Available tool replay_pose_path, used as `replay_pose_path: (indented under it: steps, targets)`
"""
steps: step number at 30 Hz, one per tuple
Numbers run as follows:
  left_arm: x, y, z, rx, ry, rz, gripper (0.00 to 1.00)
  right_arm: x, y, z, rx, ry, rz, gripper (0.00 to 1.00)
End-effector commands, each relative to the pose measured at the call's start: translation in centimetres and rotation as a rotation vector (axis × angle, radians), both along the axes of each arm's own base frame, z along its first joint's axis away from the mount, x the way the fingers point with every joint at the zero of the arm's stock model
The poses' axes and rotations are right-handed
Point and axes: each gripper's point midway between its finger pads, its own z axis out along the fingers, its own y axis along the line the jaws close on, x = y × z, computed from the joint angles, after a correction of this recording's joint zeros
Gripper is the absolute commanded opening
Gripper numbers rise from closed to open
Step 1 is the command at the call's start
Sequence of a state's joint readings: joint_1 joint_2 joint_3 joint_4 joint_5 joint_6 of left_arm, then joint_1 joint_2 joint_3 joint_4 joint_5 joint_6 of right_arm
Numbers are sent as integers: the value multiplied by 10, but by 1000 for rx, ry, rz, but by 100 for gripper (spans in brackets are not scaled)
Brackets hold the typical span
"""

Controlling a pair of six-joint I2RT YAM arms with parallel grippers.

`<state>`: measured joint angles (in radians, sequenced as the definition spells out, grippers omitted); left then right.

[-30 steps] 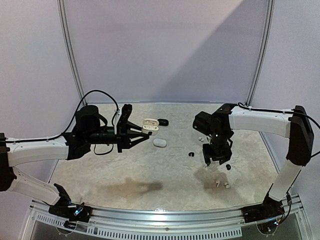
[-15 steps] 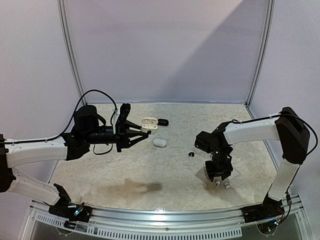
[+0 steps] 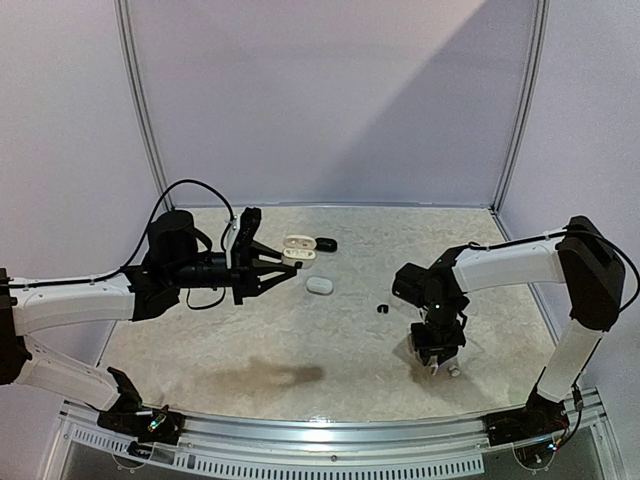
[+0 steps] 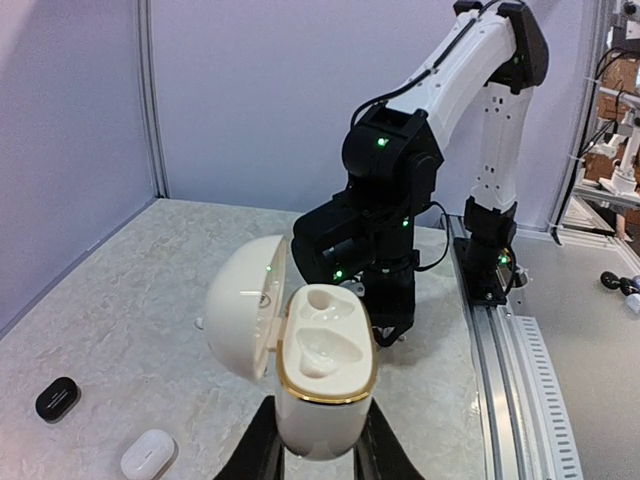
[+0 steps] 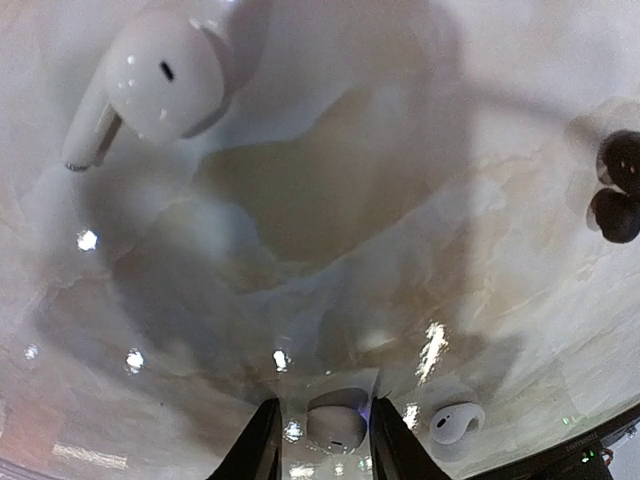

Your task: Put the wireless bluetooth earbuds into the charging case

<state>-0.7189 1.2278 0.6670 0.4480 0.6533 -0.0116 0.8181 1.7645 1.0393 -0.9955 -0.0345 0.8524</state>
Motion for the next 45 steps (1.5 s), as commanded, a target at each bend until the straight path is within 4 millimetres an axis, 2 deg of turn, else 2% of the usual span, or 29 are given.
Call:
replay_pose_path:
  steps: [1, 9, 12, 15, 17, 19, 21, 23, 26, 28, 31, 32, 35, 38, 39, 41, 45]
  targets:
    - [-1, 1, 1, 3, -10, 1, 0, -14, -11, -6, -29, 32, -2, 29]
    - [0, 1, 0, 4, -8, 3, 0, -13, -10, -7, -23, 28, 13, 25]
    - [0, 1, 0, 6, -7, 3, 0, -10, -7, -8, -16, 21, 21, 20]
    - [0, 1, 1, 9, -27, 6, 0, -7, -6, -7, -15, 15, 39, 10]
    - [1, 2, 1, 9, -30, 13, 0, -2, -3, -2, -17, 5, 60, 7]
    - [4, 3, 4, 3, -35, 31, 0, 8, 4, 12, -2, -20, 97, 3]
    - [8, 4, 8, -10, -42, 58, 0, 31, 17, 38, 21, -104, 144, 3]
    - [13, 5, 14, -24, -60, 88, 0, 58, 41, 77, 76, -228, 215, 0]
    - [18, 5, 24, -47, -90, 111, 0, 94, 85, 153, 195, -480, 344, 0]
    - [19, 5, 30, -62, -118, 118, 0, 109, 115, 209, 303, -665, 406, 0]
    - [21, 6, 39, -87, -174, 124, 0, 115, 160, 281, 484, -943, 495, 0]
    - [21, 6, 41, -92, -194, 126, 0, 112, 170, 306, 553, -1038, 510, 0]
    - [24, 6, 48, -110, -221, 142, 0, 92, 199, 350, 701, -1252, 604, 0]
    - [25, 7, 51, -118, -203, 152, 0, 71, 220, 381, 794, -1406, 691, 0]
    - [25, 7, 51, -119, -190, 152, 0, 66, 224, 385, 812, -1426, 709, 0]
    - [24, 8, 50, -122, -166, 152, 0, 58, 233, 389, 819, -1452, 756, 0]
    - [22, 7, 54, -146, -125, 140, 0, 54, 247, 383, 831, -1463, 813, 0]
